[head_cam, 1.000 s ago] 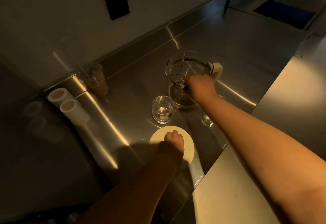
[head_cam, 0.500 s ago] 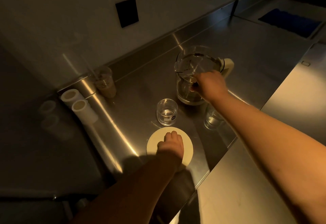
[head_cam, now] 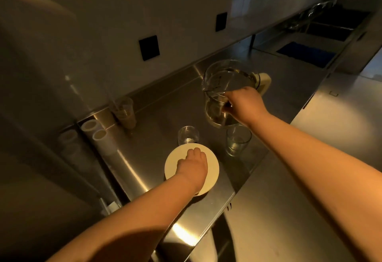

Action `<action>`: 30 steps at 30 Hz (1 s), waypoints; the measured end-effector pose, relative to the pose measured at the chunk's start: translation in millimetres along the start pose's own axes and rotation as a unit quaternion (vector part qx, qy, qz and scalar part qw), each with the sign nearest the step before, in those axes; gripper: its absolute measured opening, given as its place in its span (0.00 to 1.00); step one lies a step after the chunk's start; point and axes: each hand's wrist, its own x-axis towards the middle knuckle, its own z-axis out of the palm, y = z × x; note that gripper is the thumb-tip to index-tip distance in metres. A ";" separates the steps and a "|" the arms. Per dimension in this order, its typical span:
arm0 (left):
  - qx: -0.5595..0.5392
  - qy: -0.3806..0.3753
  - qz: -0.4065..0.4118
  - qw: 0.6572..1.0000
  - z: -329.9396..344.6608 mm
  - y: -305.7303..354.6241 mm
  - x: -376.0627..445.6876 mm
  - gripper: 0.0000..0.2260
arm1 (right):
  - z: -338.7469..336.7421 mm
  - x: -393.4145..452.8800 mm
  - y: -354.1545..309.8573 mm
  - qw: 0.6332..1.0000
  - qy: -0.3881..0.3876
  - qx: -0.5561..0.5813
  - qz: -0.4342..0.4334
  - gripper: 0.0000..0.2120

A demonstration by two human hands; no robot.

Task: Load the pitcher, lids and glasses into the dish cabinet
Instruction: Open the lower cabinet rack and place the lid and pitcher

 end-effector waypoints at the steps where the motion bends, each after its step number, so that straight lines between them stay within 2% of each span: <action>1: 0.005 0.006 0.009 1.000 -4.3 0.3 -8.1 0.32 | -6.8 -6.8 -1.9 1.000 0.008 -0.003 -0.004 0.12; 9: 0.033 0.069 0.072 0.994 -32.3 11.2 -91.9 0.34 | -82.6 -79.4 -30.6 0.999 0.035 -0.014 0.015 0.08; 14: 0.053 0.097 0.122 0.986 -53.2 14.6 -149.7 0.41 | -140.7 -135.5 -61.0 0.998 0.052 -0.012 0.031 0.07; 17: 0.073 0.116 0.140 0.981 -62.2 13.0 -183.8 0.38 | -172.6 -168.8 -82.5 0.998 0.048 -0.022 0.020 0.07; 21: 0.080 0.105 0.162 0.978 -69.9 10.0 -223.7 0.31 | -203.3 -207.2 -109.9 0.998 0.043 -0.036 0.004 0.08; 26: 0.135 0.081 0.160 0.974 -69.6 14.4 -265.3 0.36 | -229.0 -246.1 -138.5 0.999 0.052 -0.012 -0.009 0.09; 30: 0.125 0.088 0.167 0.974 -62.3 6.3 -287.3 0.36 | -238.9 -268.1 -155.7 0.998 0.057 0.014 -0.034 0.10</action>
